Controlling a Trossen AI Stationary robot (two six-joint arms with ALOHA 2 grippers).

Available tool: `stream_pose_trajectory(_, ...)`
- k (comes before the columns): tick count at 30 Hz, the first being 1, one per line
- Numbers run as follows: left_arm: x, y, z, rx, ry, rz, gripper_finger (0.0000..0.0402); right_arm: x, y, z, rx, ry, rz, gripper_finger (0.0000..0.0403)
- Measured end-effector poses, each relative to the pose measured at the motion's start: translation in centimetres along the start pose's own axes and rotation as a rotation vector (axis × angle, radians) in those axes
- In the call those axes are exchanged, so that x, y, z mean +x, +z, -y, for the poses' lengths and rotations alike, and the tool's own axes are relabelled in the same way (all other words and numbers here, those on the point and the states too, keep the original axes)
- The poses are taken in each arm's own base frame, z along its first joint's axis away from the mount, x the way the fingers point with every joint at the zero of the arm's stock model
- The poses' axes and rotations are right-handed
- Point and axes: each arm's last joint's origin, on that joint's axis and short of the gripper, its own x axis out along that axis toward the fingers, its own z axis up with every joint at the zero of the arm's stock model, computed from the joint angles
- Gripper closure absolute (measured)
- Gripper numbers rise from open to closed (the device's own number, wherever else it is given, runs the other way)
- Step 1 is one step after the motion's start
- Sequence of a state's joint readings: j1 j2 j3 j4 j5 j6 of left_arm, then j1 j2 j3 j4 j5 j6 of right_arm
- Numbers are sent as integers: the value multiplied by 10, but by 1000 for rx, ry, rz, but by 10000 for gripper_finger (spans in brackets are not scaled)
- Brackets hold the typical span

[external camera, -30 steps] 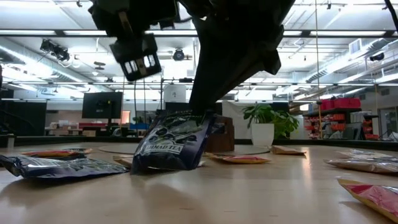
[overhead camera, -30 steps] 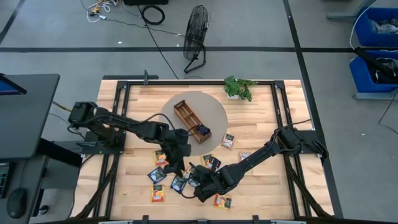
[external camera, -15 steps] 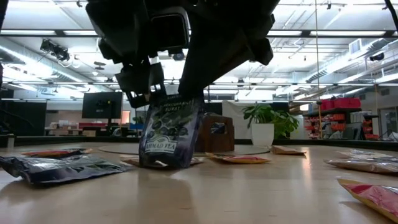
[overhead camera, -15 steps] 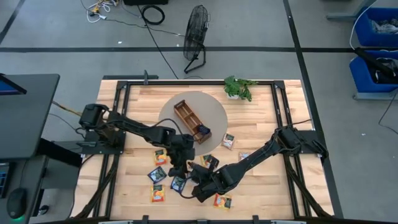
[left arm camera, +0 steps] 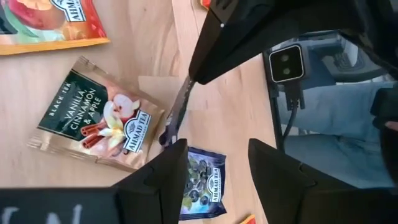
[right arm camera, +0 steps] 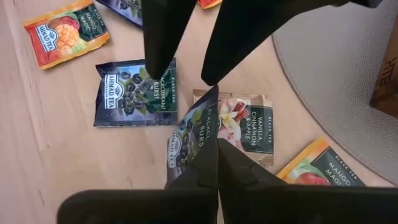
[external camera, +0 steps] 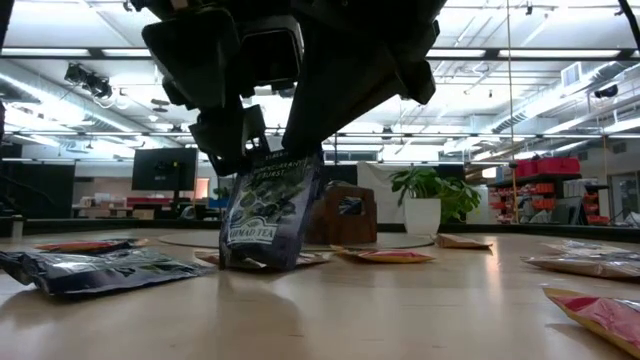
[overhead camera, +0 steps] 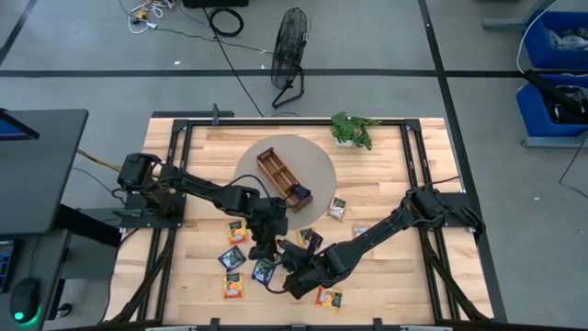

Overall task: Pick & Place Tea
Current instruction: Put the purple tea bag into the right section of the wooden organizer

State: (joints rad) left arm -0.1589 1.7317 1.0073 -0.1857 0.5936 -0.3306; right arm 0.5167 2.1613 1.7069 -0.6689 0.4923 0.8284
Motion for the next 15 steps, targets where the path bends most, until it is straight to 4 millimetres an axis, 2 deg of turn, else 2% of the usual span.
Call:
stream_pose_trajectory(10, 0, 0, -1, 59, 52, 15, 227, 0, 0, 0, -2, 9, -7, 403)
stream_pose_trajectory(15, -8, 3, -4, 21, 44, 30, 227, 0, 0, 0, 0, 11, -9, 403)
